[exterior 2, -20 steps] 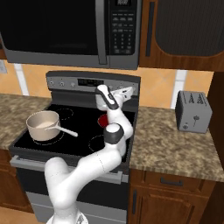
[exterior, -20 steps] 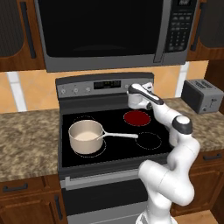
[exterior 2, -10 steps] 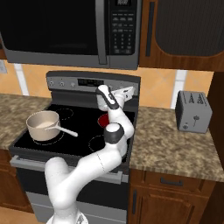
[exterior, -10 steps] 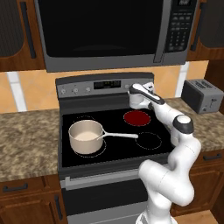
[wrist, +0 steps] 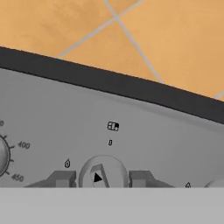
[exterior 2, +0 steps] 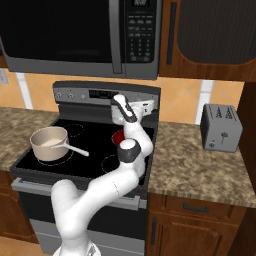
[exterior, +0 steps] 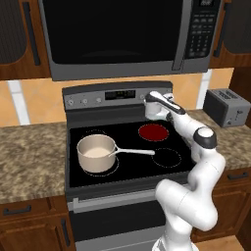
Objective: Turn off the rear right burner of the stove.
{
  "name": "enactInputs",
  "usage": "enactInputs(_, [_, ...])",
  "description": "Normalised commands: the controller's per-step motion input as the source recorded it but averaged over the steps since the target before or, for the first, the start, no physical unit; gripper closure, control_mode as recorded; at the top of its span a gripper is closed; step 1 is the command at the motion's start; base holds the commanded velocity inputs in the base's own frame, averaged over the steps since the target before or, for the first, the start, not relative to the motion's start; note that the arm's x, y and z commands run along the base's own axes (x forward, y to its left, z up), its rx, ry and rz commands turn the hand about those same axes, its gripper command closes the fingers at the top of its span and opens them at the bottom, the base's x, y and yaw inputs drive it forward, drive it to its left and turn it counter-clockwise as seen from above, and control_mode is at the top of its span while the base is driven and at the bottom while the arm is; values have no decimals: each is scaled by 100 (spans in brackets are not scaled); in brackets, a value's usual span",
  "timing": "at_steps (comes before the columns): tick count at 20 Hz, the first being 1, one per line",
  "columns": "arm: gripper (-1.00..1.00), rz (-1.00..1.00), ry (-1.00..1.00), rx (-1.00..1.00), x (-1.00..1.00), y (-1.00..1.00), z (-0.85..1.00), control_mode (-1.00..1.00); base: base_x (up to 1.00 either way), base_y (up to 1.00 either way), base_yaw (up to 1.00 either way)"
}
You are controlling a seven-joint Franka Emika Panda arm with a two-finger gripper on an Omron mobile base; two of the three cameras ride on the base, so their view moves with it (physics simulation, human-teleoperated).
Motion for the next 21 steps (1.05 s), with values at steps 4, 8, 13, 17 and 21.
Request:
enactInputs(4, [100,-14,17,42,0,-35,48,-100,0,0,0])
enactInputs(8, [100,-18,19,50,0,-34,48,-100,0,0,0])
enactInputs(13, [100,-21,16,56,0,-31,42,-100,0,0,0])
enactInputs(17, [100,-5,2,15,0,-3,5,-100,0,0,0])
enactInputs(21, [100,0,0,0,0,0,0,-100,0,0,0])
